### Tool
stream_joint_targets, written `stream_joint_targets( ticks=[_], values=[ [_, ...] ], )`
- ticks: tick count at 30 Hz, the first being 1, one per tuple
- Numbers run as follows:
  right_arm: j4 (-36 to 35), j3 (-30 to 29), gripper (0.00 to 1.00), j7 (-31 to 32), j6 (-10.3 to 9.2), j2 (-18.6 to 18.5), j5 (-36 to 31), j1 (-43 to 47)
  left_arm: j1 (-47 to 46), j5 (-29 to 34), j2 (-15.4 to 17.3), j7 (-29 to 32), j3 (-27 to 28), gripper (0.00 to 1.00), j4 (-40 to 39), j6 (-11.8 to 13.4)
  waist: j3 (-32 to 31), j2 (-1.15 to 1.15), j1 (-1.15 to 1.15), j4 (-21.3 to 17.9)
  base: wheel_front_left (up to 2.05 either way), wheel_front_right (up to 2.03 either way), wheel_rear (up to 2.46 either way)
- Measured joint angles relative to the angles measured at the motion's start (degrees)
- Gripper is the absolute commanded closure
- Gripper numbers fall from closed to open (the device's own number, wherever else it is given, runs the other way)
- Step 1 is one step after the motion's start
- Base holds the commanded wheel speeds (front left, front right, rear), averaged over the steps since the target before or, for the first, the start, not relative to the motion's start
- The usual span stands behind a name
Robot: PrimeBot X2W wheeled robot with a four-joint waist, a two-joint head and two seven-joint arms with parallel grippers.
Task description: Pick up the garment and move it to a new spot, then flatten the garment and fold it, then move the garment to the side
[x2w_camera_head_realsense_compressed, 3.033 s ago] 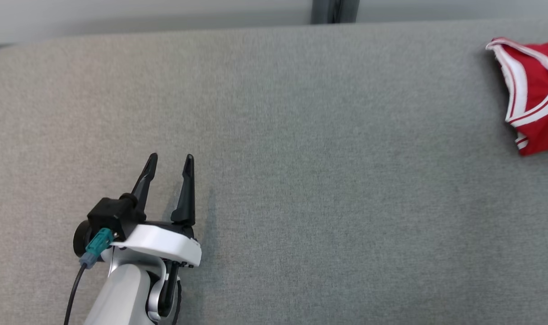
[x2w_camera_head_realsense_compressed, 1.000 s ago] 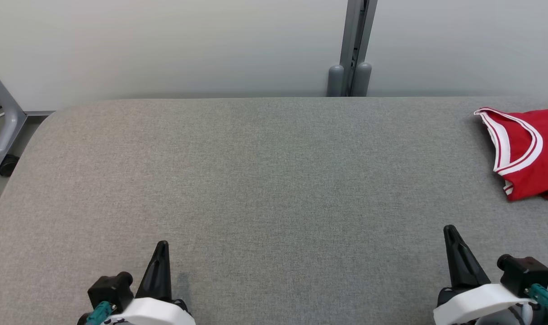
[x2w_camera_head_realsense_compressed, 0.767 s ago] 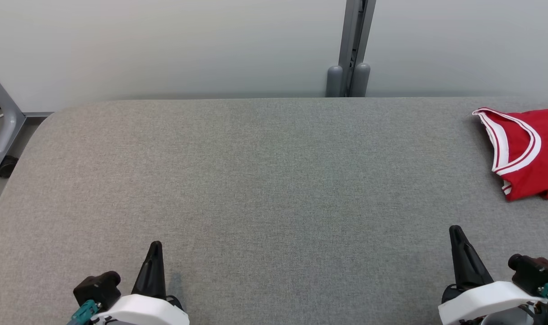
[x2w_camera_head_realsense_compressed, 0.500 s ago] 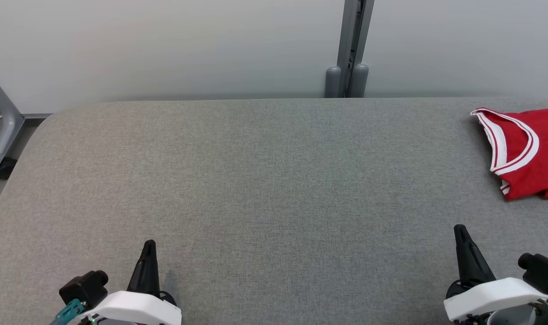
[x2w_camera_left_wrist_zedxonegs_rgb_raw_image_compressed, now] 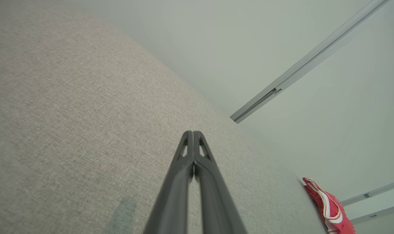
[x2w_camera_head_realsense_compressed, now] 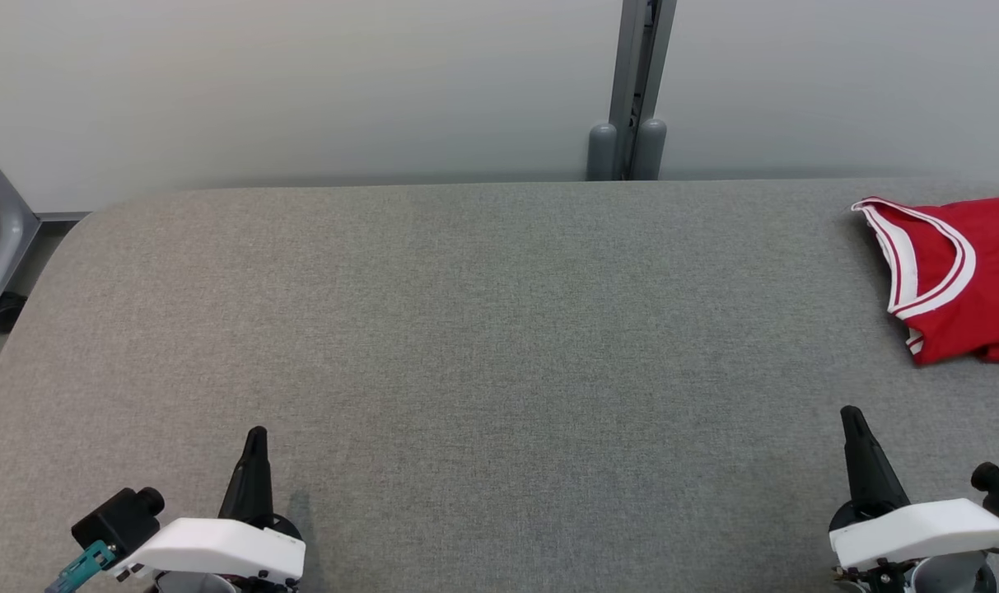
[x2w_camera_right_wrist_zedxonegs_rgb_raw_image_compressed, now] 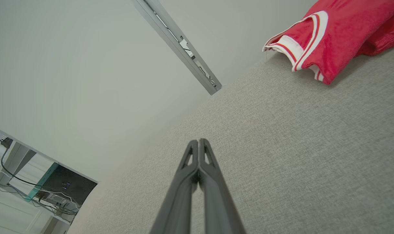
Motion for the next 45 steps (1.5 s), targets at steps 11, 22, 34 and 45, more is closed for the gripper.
stream_joint_targets(
  ticks=[11, 22, 34, 45],
  values=[
    [-0.2, -0.9, 1.00, 1.8, 0.00, -0.1, 8.2, -0.6, -0.2, -7.5, 0.0, 2.3, 1.7, 1.00, -0.5, -1.1, -0.2, 0.00, 0.00, -0.3, 0.00, 0.00, 0.00],
    [-0.3, -1.6, 1.00, 3.5, 0.00, -0.2, 15.5, -1.1, -1.0, -14.2, 0.1, 4.3, 3.2, 1.00, -1.1, -2.3, -0.4, 0.00, 0.00, -0.6, 0.00, 0.00, 0.00],
    [-0.5, -2.3, 1.00, 5.3, 0.00, -0.2, 22.8, -1.3, -1.4, -20.8, 0.1, 6.2, 4.7, 1.00, -1.6, -3.3, -0.6, 0.00, 0.00, -0.9, 0.00, 0.00, 0.00],
    [-0.6, -3.0, 1.00, 6.6, -0.01, -0.3, 28.8, -1.8, -1.6, -26.3, 0.1, 7.8, 5.9, 1.00, -2.0, -4.1, -0.8, 0.00, 0.00, -1.2, 0.00, 0.00, 0.00]
  ],
)
